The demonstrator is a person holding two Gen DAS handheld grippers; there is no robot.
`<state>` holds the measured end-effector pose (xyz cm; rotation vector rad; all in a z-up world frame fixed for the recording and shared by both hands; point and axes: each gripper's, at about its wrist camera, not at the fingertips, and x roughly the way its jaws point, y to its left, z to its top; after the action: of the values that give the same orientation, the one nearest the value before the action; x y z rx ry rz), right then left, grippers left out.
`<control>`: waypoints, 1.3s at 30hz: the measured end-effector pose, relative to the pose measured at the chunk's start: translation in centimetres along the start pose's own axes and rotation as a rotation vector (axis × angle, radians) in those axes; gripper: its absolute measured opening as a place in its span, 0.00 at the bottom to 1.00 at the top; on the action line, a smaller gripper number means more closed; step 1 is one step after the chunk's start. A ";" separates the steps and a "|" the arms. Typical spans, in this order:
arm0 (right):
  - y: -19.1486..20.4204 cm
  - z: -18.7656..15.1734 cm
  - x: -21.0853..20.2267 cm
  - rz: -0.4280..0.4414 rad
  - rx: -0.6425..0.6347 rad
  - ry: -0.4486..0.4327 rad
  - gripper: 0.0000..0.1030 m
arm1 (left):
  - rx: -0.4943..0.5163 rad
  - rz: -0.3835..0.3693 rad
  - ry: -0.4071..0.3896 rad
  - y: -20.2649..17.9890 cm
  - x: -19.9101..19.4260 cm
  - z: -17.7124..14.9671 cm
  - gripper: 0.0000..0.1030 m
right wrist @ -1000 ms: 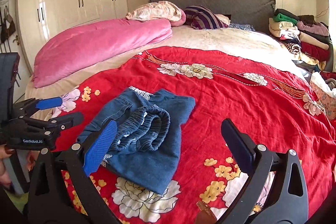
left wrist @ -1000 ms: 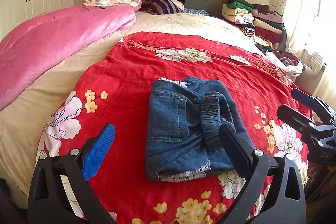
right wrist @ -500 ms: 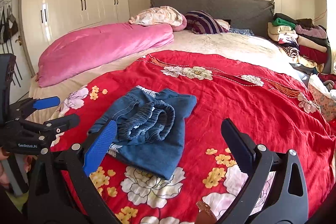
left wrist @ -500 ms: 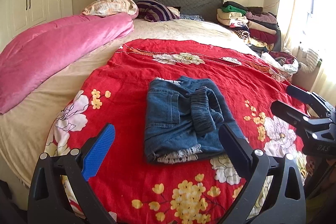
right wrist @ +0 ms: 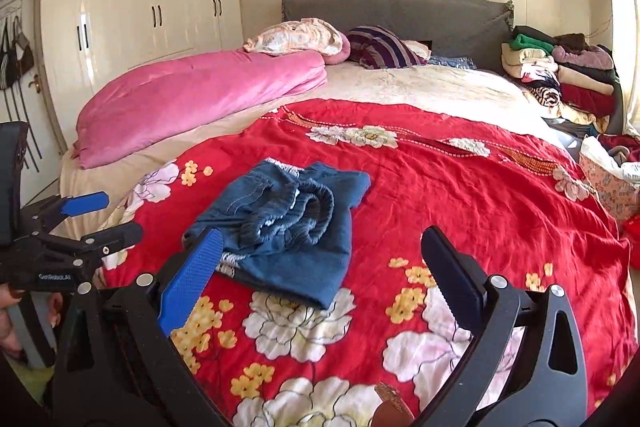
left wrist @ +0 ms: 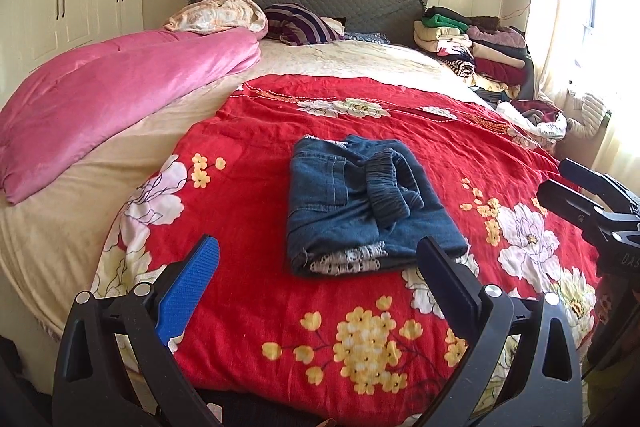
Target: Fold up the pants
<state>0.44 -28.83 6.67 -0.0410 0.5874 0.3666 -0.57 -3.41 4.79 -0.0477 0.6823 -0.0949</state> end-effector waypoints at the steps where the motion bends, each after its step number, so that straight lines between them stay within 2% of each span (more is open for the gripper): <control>1: 0.0 -0.2 -0.1 0.000 0.000 0.004 0.91 | -0.002 0.001 0.000 0.0 -0.1 -0.1 0.96; 10: 0.6 -2.8 -0.2 0.000 0.000 0.064 0.91 | -0.029 -0.002 0.042 0.8 0.0 -2.4 0.96; 18: -0.3 -5.4 1.7 -0.021 0.068 0.149 0.91 | -0.036 -0.006 0.103 0.9 1.7 -4.3 0.96; 39: 0.1 -5.6 2.0 -0.011 0.050 0.165 0.91 | -0.044 0.003 0.120 1.0 1.9 -4.5 0.96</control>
<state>-1.04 -28.90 0.88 -0.0260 0.7591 0.3398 -1.89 -2.65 -0.01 -0.0837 0.8045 -0.0798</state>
